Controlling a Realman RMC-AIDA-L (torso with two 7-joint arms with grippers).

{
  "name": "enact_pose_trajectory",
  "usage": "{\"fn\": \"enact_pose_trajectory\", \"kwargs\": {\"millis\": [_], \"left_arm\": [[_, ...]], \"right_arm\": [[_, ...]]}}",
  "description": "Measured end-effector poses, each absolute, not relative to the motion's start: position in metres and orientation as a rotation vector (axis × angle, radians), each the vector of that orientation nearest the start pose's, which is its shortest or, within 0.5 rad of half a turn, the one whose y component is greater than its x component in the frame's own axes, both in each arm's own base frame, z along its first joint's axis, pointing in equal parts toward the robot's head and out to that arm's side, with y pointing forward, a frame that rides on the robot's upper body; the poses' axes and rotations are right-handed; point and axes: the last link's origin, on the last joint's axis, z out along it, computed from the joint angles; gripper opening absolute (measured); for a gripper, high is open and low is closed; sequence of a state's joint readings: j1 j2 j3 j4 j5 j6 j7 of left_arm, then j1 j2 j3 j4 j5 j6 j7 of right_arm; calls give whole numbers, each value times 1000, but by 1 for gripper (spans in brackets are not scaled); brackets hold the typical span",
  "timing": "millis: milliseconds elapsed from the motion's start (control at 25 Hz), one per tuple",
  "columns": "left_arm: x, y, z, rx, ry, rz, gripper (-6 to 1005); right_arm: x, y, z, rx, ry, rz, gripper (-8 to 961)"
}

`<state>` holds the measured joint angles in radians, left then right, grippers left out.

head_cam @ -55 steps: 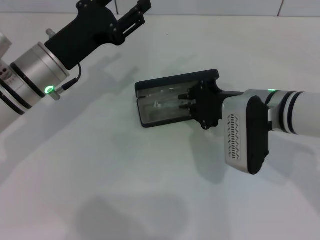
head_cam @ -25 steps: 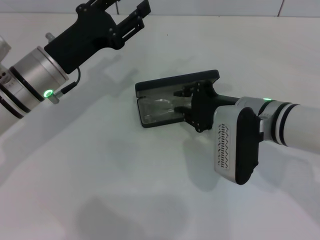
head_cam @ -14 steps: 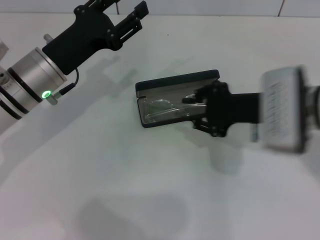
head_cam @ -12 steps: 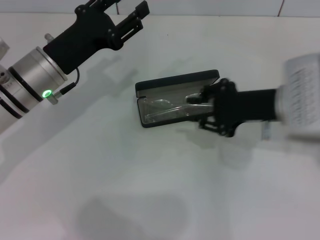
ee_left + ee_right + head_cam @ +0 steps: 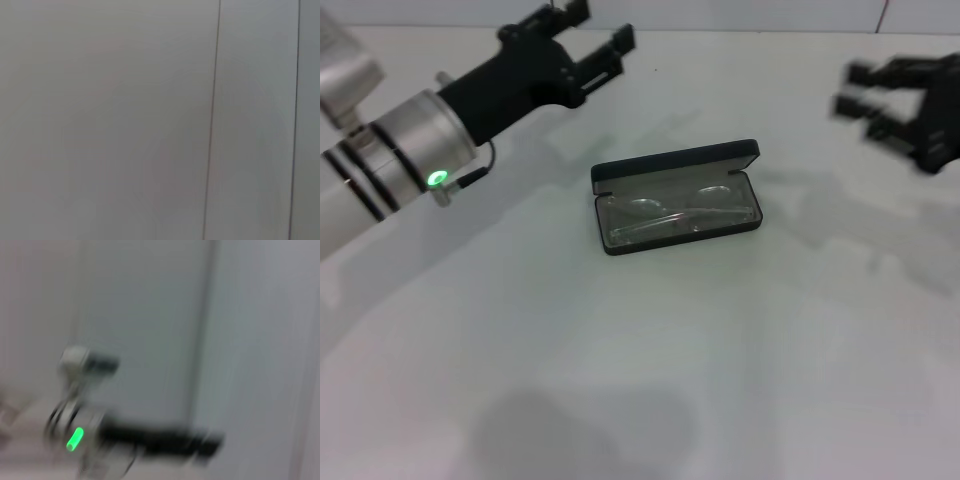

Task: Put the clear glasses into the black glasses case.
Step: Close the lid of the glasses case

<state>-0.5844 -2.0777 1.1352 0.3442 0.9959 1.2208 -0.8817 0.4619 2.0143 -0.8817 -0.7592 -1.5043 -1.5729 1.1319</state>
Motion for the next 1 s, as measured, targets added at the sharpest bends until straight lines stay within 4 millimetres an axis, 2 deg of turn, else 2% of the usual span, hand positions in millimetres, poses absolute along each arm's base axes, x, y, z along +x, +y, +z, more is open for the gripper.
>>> {"fn": "enact_pose_trajectory", "kwargs": {"millis": [120, 280, 440, 640, 1000], "left_arm": [[-222, 390, -38, -2321, -505, -914, 687], [-215, 399, -56, -2416, -538, -760, 686], [-209, 410, -68, -2441, -571, -645, 686], [-207, 412, -80, -2480, -584, -541, 687], [-211, 401, -95, -2553, -542, -445, 684]], "right_arm": [[250, 343, 80, -2276, 229, 1089, 330], [267, 336, 93, -2160, 297, 1131, 334], [266, 334, 88, -2175, 305, 1132, 339], [268, 333, 84, -2185, 324, 1141, 344], [266, 331, 79, -2221, 317, 1134, 354]]}}
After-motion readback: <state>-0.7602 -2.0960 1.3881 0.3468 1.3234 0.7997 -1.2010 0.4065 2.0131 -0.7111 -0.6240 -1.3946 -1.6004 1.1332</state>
